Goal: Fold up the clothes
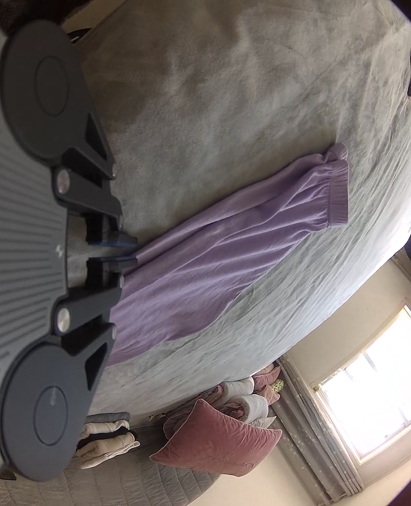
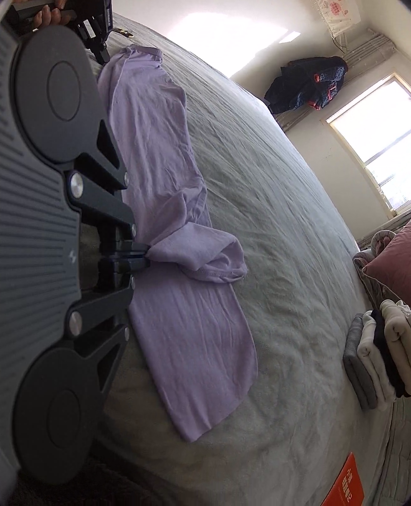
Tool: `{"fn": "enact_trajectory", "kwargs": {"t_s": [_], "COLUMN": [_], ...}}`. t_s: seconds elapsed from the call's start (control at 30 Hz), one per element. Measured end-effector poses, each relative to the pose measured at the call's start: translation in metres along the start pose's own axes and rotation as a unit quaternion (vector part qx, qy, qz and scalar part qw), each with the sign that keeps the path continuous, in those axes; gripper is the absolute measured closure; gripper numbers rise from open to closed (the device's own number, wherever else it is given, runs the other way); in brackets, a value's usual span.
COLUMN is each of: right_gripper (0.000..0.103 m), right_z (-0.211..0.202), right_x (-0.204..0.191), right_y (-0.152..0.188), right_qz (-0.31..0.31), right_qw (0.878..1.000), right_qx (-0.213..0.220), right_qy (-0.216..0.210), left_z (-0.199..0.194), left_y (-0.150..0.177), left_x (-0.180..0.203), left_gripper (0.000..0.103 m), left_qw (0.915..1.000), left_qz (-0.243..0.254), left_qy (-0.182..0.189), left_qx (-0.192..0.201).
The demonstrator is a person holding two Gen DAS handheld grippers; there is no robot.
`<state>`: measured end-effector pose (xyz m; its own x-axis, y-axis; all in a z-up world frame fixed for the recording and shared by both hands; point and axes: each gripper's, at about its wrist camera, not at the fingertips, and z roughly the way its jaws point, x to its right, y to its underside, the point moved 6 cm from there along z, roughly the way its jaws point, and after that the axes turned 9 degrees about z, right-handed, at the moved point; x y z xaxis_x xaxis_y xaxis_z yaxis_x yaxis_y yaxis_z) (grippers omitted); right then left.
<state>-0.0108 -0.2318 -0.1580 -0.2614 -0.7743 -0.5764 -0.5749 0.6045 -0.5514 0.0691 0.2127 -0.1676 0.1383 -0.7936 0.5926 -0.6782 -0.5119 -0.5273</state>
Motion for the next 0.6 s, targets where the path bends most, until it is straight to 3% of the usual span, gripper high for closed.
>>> {"fn": "enact_trajectory", "kwargs": {"t_s": [0.07,0.23,0.3,0.33,0.6], "right_gripper": [0.090,0.087,0.075,0.061,0.060], "right_z": [-0.005,-0.011,-0.009,-0.007,0.016], "right_x": [-0.002,-0.020,-0.032,-0.039,-0.103], "right_y": [0.000,0.002,0.004,0.006,0.026], "right_qz": [-0.003,-0.040,-0.053,-0.060,-0.126], "right_qw": [1.000,0.999,0.998,0.998,0.990], "right_qx": [0.007,0.023,0.021,0.020,-0.013], "right_qy": [0.000,0.008,-0.001,-0.006,-0.056], "left_z": [-0.007,-0.019,-0.019,-0.017,-0.004], "left_y": [-0.008,-0.044,-0.062,-0.070,-0.113], "left_x": [-0.008,-0.028,-0.038,-0.043,-0.060], "left_gripper": [0.088,0.070,0.070,0.070,0.072], "left_qw": [0.9999,0.9968,0.9939,0.9922,0.9868], "left_qz": [-0.012,-0.046,-0.061,-0.069,-0.081], "left_qy": [-0.004,-0.041,-0.062,-0.073,-0.102], "left_qx": [0.009,0.050,0.067,0.074,0.096]}}
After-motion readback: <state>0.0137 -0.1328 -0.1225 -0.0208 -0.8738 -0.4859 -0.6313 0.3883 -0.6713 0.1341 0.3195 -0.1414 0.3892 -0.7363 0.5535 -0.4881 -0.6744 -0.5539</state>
